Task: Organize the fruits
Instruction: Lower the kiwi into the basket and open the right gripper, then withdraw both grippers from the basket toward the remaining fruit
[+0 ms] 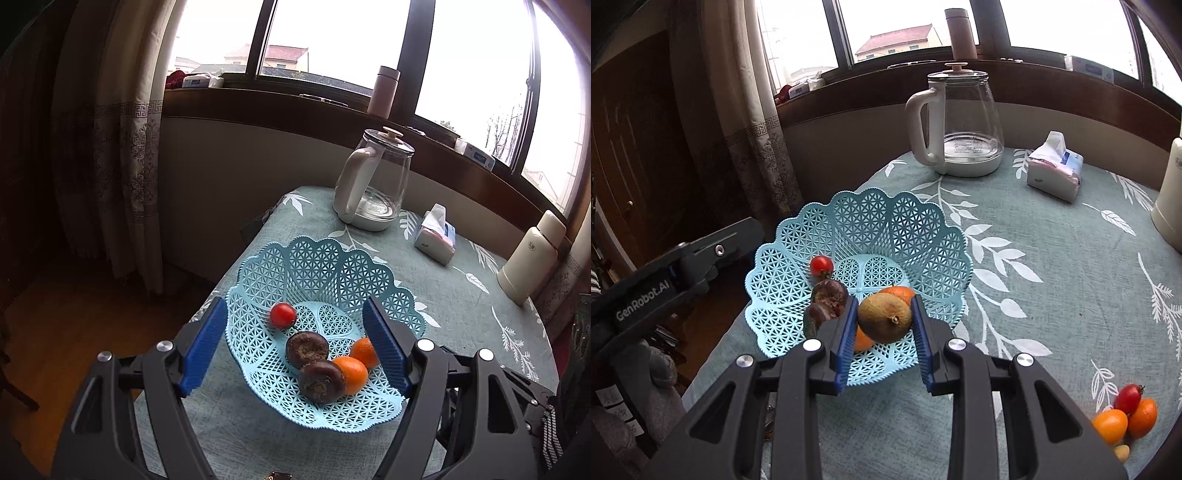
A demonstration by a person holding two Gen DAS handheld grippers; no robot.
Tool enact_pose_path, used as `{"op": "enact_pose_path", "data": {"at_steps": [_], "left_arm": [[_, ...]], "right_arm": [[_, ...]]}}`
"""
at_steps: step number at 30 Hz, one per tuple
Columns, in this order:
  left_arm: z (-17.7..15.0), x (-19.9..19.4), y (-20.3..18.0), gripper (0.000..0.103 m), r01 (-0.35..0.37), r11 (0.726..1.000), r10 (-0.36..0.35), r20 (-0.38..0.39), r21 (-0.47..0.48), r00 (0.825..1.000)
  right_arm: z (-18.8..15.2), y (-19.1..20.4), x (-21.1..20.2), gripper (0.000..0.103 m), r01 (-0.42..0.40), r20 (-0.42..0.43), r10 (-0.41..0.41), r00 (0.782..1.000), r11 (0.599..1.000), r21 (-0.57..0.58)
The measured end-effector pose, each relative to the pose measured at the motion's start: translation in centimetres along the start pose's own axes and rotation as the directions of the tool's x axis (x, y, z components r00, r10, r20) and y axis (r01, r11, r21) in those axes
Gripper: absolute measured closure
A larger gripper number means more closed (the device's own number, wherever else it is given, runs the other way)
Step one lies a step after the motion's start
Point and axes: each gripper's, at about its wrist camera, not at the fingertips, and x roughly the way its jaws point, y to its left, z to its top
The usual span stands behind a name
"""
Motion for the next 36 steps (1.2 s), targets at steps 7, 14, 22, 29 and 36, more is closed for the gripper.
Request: {"op": "enact_pose_path", "data": {"at_steps": [7, 14, 22, 29, 36], "left_arm": [[0.2, 0.0, 0.7, 0.020, 0.002, 1.000, -0.002, -0.002, -0.022, 1.000], [0.2, 0.0, 0.7, 0.020, 0.003, 1.000, -0.003, -0.003, -0.021, 1.000], [0.1, 0.2, 0.4, 0.010, 0.003, 1.000, -0.003, -0.011, -0.027, 1.000], [0.0, 0.2, -0.1, 0.009, 0.005, 1.000, -0.005, -0.009, -0.017, 1.000], [-0.3, -0.1, -1.2, 0.009, 0.004, 1.000, -0.004, -0.004, 0.012, 1.000]], "right_arm": [[-0.1, -0.2, 1.5, 0.073, -0.004, -0.029, 0.005, 1.000, 0.999, 0.035], [-0.6, -1.6, 0.9, 0.072, 0.010, -0.030, -0.008, 1.000, 0.997, 0.078], [-1.4, -3.3, -0.1, 0.071, 0.033, -0.023, -0.030, 0.999, 0.992, 0.125], [-2.0, -4.4, -0.7, 0.061, 0.044, -0.016, -0.042, 0.999, 0.986, 0.159], [-2.7, -5.2, -1.2, 0.061, 0.050, -0.017, -0.047, 0.999, 0.982, 0.183]]}}
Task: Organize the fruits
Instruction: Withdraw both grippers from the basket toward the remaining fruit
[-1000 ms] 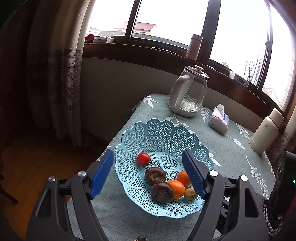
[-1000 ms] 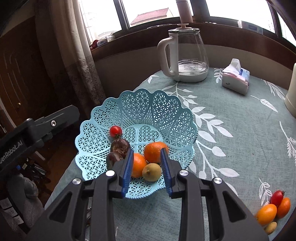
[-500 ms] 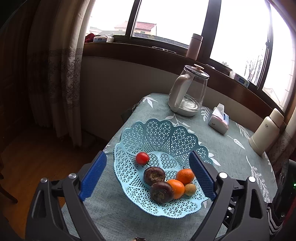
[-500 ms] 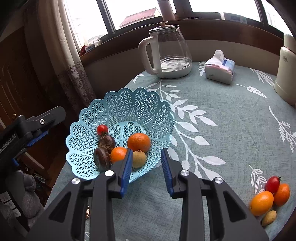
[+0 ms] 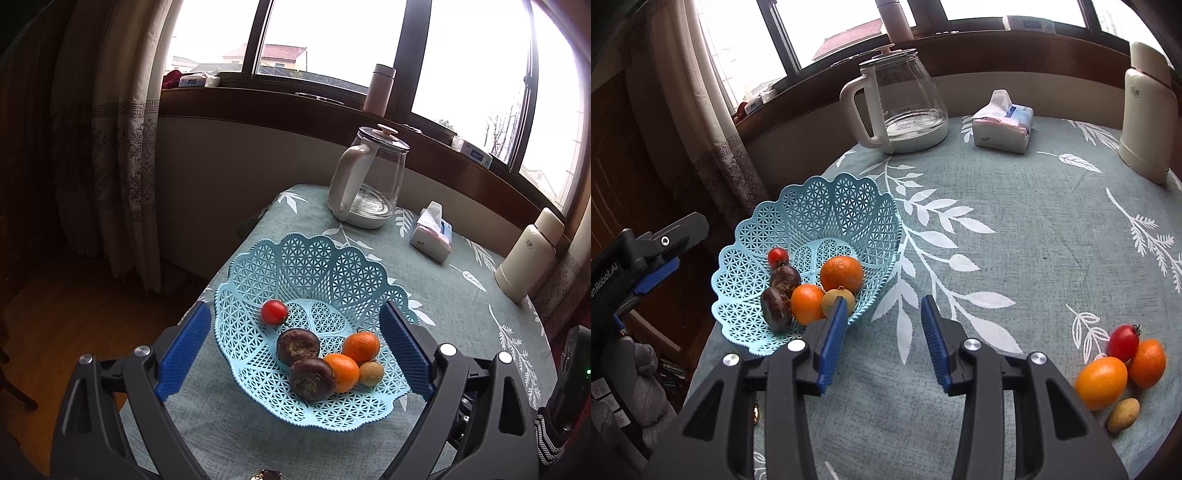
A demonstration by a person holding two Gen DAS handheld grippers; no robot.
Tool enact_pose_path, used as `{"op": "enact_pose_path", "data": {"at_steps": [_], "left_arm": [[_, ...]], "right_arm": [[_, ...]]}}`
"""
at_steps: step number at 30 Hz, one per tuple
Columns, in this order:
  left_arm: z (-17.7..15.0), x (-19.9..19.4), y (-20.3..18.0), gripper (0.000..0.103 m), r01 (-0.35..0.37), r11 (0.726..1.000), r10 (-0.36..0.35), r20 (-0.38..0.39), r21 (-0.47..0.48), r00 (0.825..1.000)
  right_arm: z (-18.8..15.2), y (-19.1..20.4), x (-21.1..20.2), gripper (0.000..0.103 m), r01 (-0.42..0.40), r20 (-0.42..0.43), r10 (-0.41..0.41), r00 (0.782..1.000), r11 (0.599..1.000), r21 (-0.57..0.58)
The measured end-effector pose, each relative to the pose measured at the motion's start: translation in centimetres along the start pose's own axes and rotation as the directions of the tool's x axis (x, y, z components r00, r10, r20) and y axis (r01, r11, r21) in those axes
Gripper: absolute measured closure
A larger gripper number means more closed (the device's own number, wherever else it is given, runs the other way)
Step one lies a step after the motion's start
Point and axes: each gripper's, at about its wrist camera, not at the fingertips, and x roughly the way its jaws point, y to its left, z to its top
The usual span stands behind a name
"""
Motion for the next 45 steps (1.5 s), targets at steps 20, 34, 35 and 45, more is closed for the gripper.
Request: {"op": "enact_pose_path", "data": {"at_steps": [20, 34, 35, 45], "left_arm": [[-1.2, -0.2, -3.7, 0.009, 0.016, 0.995, -0.017, 0.003, 0.102, 1.000], [-2.0, 0.0, -5.6, 0.009, 0.034, 0.985, -0.033, -0.011, 0.168, 0.999], [-2.1, 0.0, -5.8, 0.009, 0.037, 0.984, -0.035, -0.013, 0.173, 0.999], [-3.8, 0.1, -8.7, 0.009, 0.076, 0.964, -0.068, -0.039, 0.256, 0.997]], "right_arm": [[-0.9, -3.3, -1.0, 0.060, 0.041, 0.003, -0.041, 0.999, 0.997, 0.066], [-1.4, -5.7, -1.9, 0.059, 0.078, 0.008, -0.079, 0.997, 0.991, 0.113], [-1.5, -6.0, -2.1, 0.059, 0.082, 0.009, -0.084, 0.996, 0.990, 0.116], [-1.9, -10.5, -4.4, 0.059, 0.173, 0.026, -0.181, 0.983, 0.968, 0.181]]}}
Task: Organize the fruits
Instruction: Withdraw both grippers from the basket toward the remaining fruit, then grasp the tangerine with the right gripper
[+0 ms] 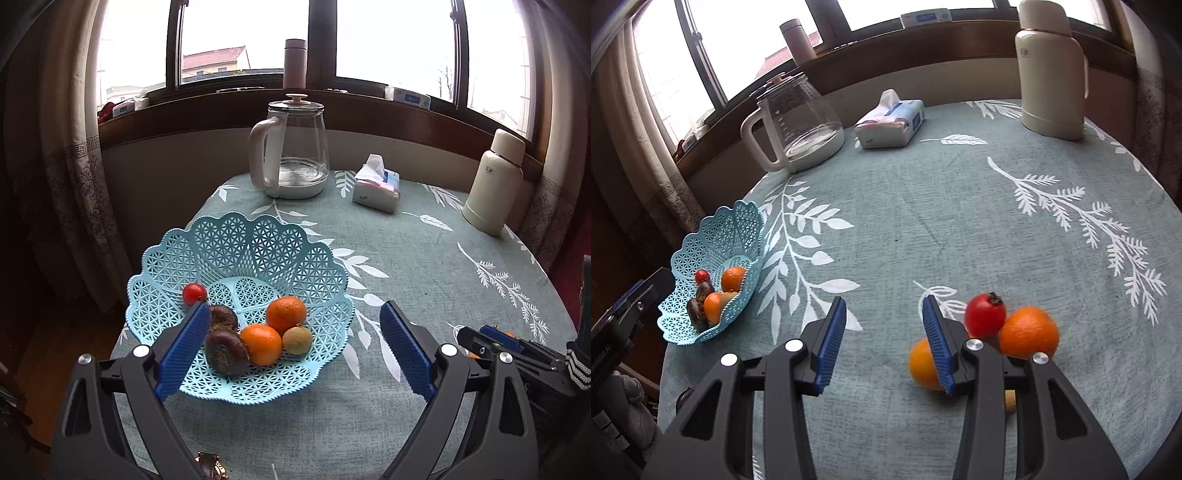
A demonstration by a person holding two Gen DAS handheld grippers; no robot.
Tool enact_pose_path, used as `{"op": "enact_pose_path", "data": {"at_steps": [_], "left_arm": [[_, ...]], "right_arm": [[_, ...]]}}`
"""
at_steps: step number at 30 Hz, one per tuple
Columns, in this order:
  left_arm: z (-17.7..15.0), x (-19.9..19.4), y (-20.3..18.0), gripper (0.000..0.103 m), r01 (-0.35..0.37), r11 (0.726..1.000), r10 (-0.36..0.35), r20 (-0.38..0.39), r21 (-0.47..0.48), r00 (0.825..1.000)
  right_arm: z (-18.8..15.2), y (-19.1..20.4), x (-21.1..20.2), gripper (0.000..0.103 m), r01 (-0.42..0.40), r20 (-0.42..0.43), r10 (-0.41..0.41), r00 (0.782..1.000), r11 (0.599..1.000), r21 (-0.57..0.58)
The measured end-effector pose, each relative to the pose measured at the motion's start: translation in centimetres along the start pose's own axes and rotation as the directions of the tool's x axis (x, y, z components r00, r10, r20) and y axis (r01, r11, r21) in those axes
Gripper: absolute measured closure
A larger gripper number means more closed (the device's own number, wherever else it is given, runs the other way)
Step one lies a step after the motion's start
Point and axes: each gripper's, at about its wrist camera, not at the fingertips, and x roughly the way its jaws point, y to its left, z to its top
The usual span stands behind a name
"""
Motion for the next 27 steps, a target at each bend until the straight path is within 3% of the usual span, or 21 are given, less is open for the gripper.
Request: {"op": "enact_pose_path", "data": {"at_steps": [12, 21, 23, 27], "left_arm": [[-0.6, 0.4, -1.7, 0.008, 0.013, 0.999, -0.013, -0.015, 0.044, 1.000], [-0.6, 0.3, -2.0, 0.008, 0.014, 0.999, -0.014, -0.015, 0.051, 1.000], [-0.7, 0.4, -2.0, 0.008, 0.015, 0.999, -0.014, -0.017, 0.051, 1.000], [-0.8, 0.5, -2.3, 0.008, 0.017, 0.998, -0.016, -0.023, 0.057, 1.000]], "right_arm": [[0.7, -7.0, -1.7, 0.059, 0.106, 0.038, -0.112, 0.993, 0.986, 0.125], [-0.4, -9.1, -1.3, 0.059, 0.153, -0.002, -0.154, 0.988, 0.978, 0.138], [-0.6, -9.4, -1.3, 0.054, 0.139, -0.011, -0.138, 0.990, 0.980, 0.141], [-1.0, -8.8, -1.0, 0.052, 0.129, -0.024, -0.127, 0.992, 0.985, 0.114]]}}
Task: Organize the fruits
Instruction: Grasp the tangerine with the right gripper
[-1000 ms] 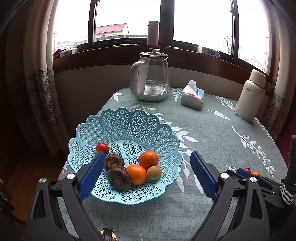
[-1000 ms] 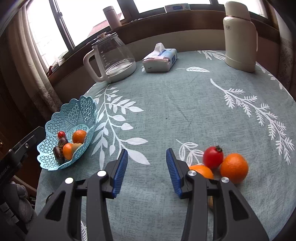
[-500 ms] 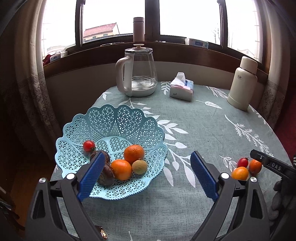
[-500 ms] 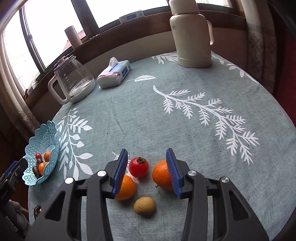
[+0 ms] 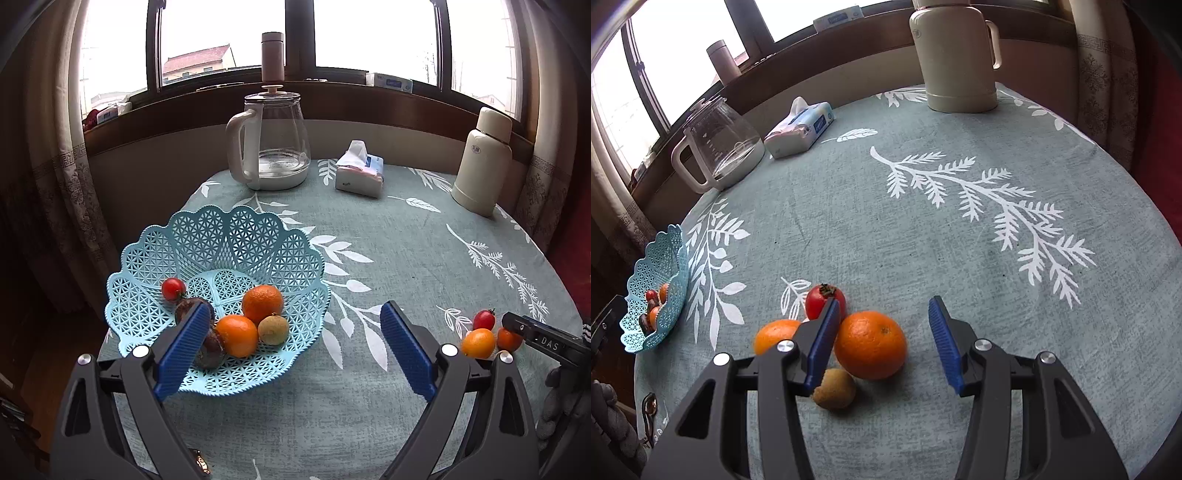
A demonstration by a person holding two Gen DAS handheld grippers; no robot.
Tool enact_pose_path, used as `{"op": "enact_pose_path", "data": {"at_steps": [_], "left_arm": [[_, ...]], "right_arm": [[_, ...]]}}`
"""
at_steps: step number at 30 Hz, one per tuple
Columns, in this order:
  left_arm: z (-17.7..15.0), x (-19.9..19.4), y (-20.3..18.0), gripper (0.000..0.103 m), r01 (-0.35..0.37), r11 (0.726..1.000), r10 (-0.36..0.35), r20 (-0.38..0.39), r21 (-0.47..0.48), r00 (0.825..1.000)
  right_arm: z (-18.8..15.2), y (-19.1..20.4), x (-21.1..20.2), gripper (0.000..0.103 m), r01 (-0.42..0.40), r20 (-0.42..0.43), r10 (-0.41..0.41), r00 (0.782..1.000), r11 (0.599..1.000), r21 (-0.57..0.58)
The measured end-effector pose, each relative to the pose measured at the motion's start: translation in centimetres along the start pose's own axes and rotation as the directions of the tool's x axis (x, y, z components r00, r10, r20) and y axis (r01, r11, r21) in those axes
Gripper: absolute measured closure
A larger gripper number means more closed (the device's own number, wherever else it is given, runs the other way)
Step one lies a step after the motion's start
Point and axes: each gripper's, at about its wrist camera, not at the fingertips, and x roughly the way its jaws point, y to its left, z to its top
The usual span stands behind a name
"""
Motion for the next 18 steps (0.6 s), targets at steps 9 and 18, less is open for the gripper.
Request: {"op": "enact_pose_path", "data": {"at_steps": [9, 18], "left_arm": [[-0.3, 0.3, -0.7, 0.008, 0.009, 1.000, -0.009, -0.011, 0.022, 1.000], [-0.7, 1.2, -1.3, 0.008, 0.043, 0.999, -0.042, -0.045, 0.015, 0.998]], "right_arm": [[-0.9, 1.3, 1.1, 0.051, 0.003, -0.044, -0.006, 0.999, 0.998, -0.068], [-0.8, 1.0, 0.7, 0.064, -0.038, -0.044, 0.035, 0.998, 0.996, -0.077]]}}
